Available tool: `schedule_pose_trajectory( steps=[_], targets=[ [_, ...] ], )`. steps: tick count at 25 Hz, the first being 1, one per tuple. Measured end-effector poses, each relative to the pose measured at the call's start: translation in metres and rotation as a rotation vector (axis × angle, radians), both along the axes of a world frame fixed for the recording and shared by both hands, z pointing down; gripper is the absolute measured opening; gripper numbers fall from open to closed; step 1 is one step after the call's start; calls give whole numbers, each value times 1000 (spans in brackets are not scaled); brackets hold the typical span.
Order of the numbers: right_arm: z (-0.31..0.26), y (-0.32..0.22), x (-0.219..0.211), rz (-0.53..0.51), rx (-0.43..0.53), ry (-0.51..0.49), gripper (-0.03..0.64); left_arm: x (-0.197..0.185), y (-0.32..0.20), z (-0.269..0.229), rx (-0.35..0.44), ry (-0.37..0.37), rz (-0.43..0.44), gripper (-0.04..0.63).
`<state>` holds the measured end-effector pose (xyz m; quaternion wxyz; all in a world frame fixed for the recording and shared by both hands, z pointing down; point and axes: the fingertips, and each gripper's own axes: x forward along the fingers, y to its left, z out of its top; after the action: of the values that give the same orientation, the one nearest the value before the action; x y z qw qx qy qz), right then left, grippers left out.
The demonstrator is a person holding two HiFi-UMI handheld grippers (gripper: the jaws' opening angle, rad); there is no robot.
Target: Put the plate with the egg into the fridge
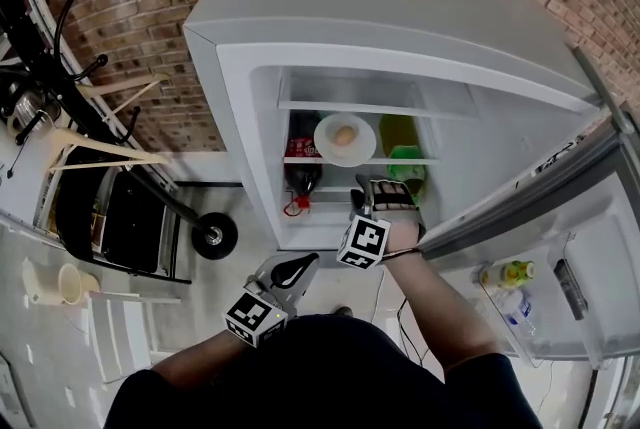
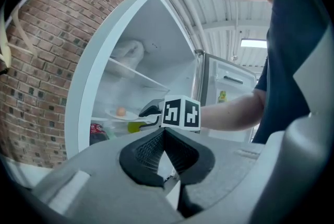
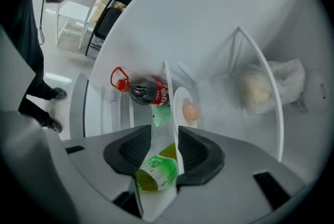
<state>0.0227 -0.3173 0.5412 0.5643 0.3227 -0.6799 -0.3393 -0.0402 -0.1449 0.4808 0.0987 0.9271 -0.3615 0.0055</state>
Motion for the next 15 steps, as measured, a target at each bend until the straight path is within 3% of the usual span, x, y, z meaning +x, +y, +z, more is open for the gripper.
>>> schedule_pose_trajectory(
  steps=[3,8,12,15],
  targets=[
    [-5,24,-2,11,-37,-116,167,5,-1,0,1,3,9,5],
    [-19,65,-10,36,-168,-391,145,15,0,-3,8,-3,35,5],
    [-30,92,-13,-8,-173,-456,100,23,2,-4,10,-21,62,5],
    [-35,107,-13,-2,-221,-575,53,26,3,-4,11,-26,68,5]
  ],
)
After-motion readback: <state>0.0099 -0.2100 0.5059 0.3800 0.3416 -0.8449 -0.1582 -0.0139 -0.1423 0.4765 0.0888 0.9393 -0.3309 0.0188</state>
